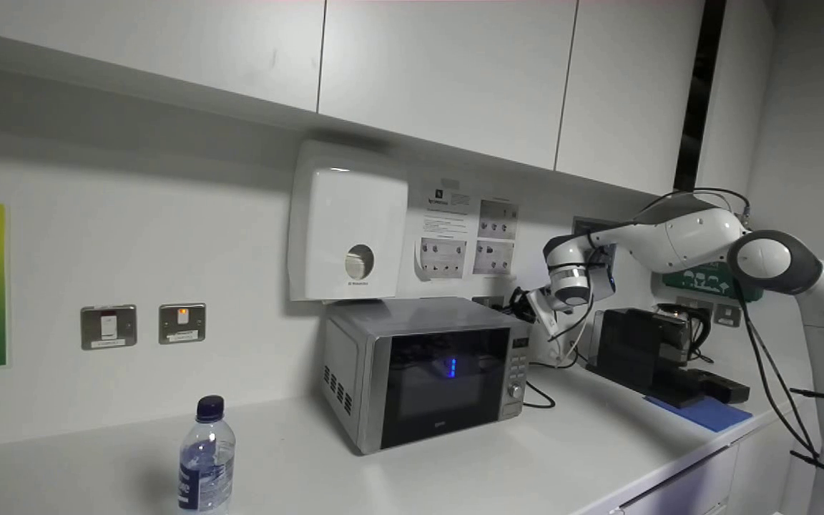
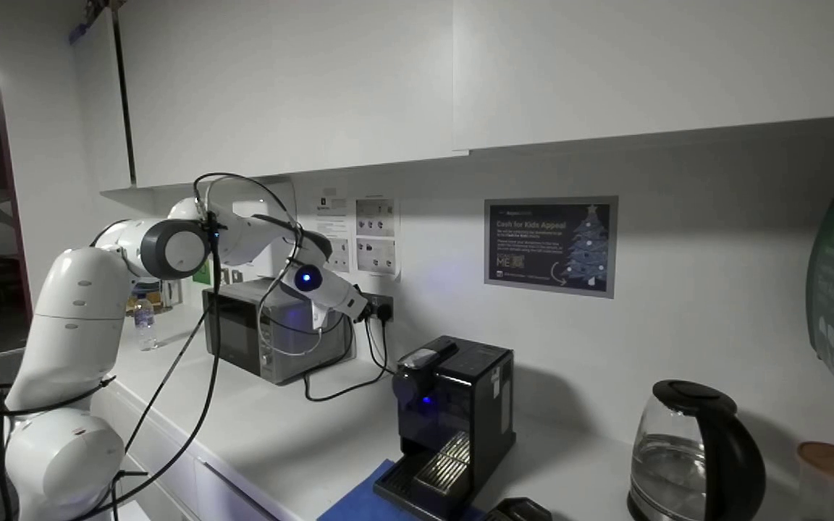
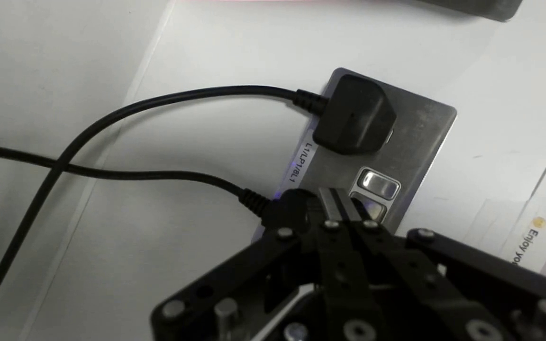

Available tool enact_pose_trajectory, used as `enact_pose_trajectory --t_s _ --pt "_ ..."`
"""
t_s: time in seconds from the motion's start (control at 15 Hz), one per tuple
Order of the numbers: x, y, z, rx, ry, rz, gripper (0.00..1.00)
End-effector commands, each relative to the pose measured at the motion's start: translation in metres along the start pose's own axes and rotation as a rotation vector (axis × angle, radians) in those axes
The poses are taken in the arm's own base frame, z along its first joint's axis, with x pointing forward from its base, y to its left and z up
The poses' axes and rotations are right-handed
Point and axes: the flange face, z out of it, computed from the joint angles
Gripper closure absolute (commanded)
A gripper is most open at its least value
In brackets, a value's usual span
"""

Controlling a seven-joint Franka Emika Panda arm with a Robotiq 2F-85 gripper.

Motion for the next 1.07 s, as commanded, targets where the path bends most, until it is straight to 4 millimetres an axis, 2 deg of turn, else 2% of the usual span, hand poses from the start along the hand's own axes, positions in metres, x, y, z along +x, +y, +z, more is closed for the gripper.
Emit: enact_pose_trajectory --t_s 0.0,1.0 --pt "0.0009 -0.0123 0.0009 0.026 0.004 -0.011 1.0" --pt "0.0071 -0.0205 0.0108 0.028 0.037 -0.047 1.0"
